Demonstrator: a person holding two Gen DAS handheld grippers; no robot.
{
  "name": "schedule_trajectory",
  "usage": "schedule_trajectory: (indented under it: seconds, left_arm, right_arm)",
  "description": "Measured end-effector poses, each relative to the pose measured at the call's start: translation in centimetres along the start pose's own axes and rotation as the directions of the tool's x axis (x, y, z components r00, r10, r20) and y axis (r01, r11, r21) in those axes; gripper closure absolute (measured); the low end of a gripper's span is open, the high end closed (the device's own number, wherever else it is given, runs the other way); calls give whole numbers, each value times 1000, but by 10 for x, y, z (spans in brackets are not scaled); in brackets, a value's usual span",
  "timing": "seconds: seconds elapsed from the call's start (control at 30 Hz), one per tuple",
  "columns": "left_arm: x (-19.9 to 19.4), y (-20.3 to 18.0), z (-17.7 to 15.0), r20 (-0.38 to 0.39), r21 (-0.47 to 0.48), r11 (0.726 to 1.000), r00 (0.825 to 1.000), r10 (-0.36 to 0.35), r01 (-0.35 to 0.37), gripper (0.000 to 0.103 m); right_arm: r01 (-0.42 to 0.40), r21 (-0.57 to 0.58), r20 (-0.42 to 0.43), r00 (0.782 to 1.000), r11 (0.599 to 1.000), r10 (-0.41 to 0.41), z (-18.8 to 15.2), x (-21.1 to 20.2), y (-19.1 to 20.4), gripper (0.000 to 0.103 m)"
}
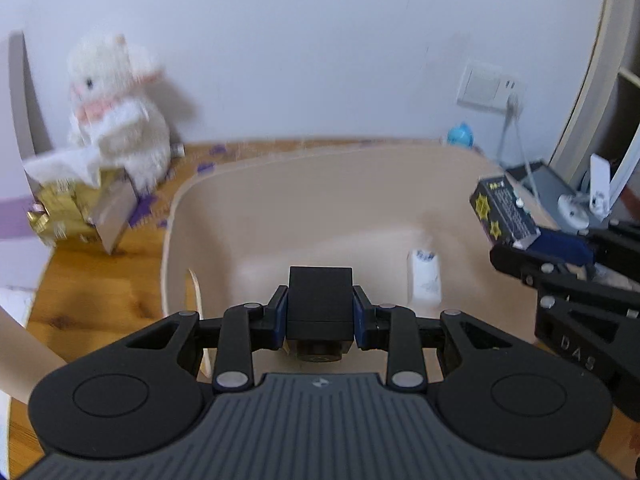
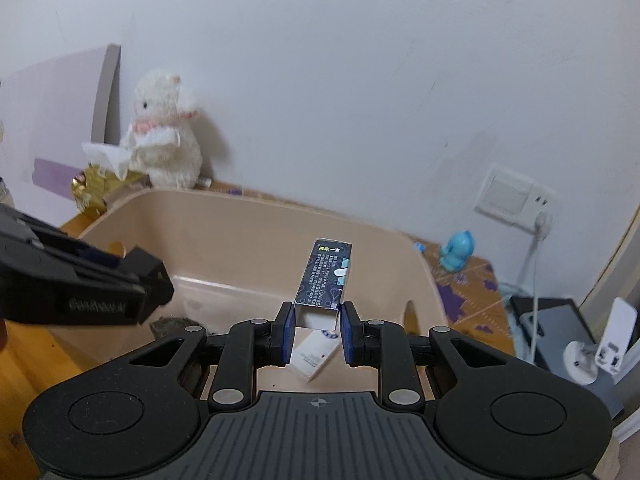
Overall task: Organize objects
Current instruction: 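Carry both boxes over the bin and open both grippers, then grasp the floral cloth scrunchie with the left while the right grasps the orange item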
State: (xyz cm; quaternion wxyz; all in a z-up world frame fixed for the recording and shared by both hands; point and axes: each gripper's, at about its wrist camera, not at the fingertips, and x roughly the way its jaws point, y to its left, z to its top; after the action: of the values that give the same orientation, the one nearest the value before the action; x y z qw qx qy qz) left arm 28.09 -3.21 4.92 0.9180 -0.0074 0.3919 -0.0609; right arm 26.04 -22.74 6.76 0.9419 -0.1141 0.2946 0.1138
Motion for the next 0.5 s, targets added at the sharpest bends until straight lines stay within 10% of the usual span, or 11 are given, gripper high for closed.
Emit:
schedule_trajectory:
  seconds: [0.17,0.33,0.5]
  left_arm:
    - [11,7,-5,-41,-3,1000,999,1,-1,67]
    - [-17,4,-2,30,-17,1000,1000,-9,9,24]
    - [-58,-4,-6,93,-9,1000,995,-28,29,23]
  right_arm:
    - [-6,-4,-33,999,1000,6,-4,12,1,66]
    - [7,-20,-9,1000,1000,-7,-6,-4,-3,55]
    - [38,-37,-4,999,999,-38,-10,-37,-13,47]
